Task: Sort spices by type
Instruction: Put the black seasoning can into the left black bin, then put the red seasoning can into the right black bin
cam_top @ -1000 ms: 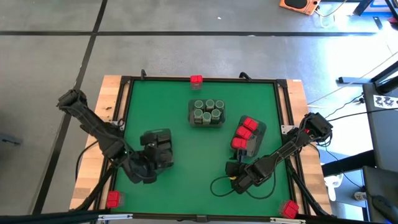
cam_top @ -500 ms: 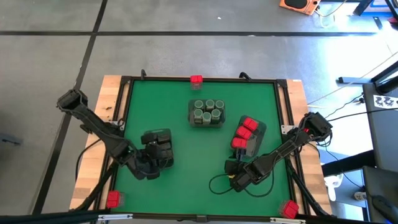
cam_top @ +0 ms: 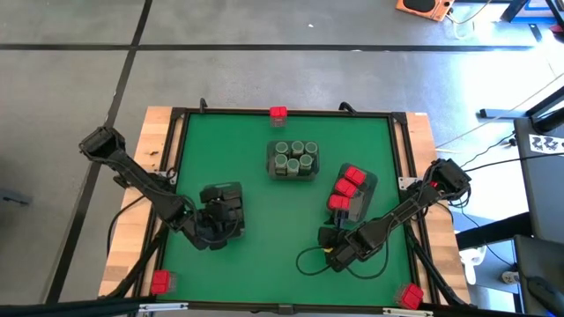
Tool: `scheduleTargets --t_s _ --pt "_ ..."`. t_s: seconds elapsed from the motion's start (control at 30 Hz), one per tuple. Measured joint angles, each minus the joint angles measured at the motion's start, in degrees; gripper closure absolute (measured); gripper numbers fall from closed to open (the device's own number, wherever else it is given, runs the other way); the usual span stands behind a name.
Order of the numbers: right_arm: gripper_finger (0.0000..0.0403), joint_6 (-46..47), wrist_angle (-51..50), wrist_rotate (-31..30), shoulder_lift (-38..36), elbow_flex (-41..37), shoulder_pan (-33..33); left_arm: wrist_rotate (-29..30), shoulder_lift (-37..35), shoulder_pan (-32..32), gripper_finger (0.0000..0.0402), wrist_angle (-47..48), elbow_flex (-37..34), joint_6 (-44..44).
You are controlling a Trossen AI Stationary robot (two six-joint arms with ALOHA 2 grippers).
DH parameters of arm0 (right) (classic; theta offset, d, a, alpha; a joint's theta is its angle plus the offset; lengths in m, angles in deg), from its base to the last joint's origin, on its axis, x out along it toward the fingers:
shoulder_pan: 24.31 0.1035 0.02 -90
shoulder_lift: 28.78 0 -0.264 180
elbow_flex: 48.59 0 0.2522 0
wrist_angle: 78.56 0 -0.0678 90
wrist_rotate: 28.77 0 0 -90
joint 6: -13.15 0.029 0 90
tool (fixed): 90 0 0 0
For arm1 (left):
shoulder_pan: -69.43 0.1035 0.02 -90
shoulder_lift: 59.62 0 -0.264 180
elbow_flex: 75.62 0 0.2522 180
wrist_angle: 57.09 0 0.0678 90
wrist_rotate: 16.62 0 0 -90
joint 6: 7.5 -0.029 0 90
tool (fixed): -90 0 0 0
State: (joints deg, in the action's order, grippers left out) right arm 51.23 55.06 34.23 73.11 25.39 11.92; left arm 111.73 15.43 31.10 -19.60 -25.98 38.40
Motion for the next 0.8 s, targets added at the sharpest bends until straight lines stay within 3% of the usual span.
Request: scheduleTargets --t_s 0.23,0.43,0.67,0.8 --pt "0.0081 -0.9 0.0 -0.4 0.0 0.0 0.0 -0.7 0.0 0.0 0.0255 -0.5 0.0 0.0" --pt "0.0081 -1.3 0.0 -0.4 0.0 0.0 0.0 -2.6 0.0 0.0 0.0191 -0.2 0.3 0.5" --pt "0.0081 0.2 1.1 -0.4 0.0 0.0 0.1 -9.2 -2.6 0.3 0.0152 8.5 7.3 1.1" --pt "0.0081 0.2 3.1 2.2 0.0 0.0 -0.4 -9.5 -4.0 0.3 0.0151 4.5 9.4 -0.8"
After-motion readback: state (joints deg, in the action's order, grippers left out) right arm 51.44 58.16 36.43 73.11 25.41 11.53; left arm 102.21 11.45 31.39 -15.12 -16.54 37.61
